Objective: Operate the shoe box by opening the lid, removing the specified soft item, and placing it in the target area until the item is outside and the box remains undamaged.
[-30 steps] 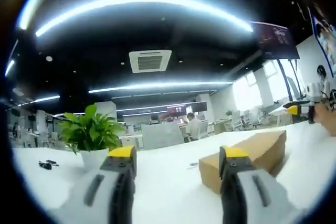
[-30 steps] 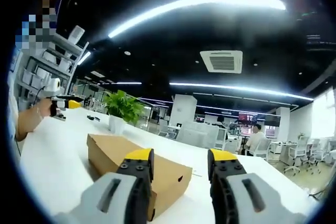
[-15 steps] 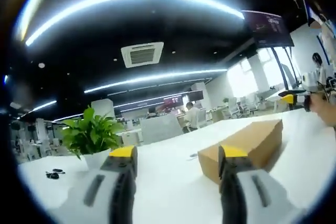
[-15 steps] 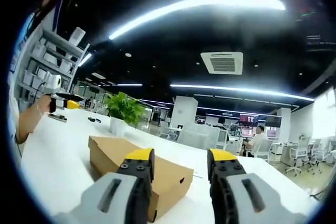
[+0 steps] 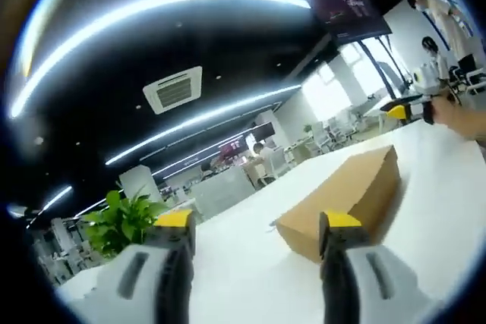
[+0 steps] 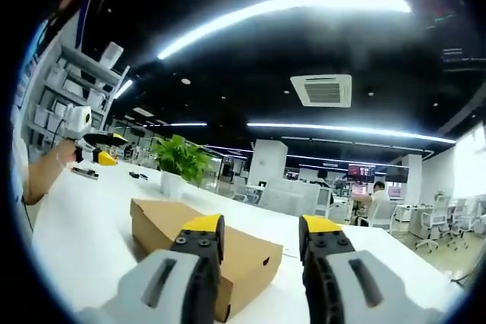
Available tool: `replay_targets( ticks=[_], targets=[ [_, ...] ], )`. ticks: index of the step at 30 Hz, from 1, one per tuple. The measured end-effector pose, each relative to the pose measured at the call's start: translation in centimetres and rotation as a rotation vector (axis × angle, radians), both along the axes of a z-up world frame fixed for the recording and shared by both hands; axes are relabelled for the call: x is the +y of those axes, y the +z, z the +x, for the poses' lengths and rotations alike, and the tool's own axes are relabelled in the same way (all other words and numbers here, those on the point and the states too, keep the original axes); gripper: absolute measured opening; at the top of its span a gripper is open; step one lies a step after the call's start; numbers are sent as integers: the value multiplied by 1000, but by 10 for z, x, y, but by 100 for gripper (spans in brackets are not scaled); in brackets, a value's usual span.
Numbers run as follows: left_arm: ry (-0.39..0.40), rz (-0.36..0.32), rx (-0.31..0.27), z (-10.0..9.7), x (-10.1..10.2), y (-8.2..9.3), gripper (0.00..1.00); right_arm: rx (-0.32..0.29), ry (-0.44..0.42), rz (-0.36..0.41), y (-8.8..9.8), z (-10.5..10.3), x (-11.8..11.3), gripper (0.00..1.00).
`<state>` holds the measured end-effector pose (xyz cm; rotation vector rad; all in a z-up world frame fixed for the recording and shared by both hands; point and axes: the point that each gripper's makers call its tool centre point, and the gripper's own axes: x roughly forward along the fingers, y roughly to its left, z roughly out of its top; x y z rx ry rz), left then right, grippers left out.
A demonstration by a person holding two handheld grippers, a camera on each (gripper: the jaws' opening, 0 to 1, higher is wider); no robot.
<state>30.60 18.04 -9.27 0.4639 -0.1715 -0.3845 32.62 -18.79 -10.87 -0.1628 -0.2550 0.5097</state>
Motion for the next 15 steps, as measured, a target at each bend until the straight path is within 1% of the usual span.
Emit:
replay_targets(
  ticks=[4,7,15],
  targets=[
    [-30,80,8,2,-17,-5,69,0,1,1,0,0,0,40],
    [-46,148,3,3,-30,-10,69,1,3,3,0,-1,0,40],
    [-82,252,20,4,-57,-31,68,4,7,4,-2,-2,1,40]
  ],
)
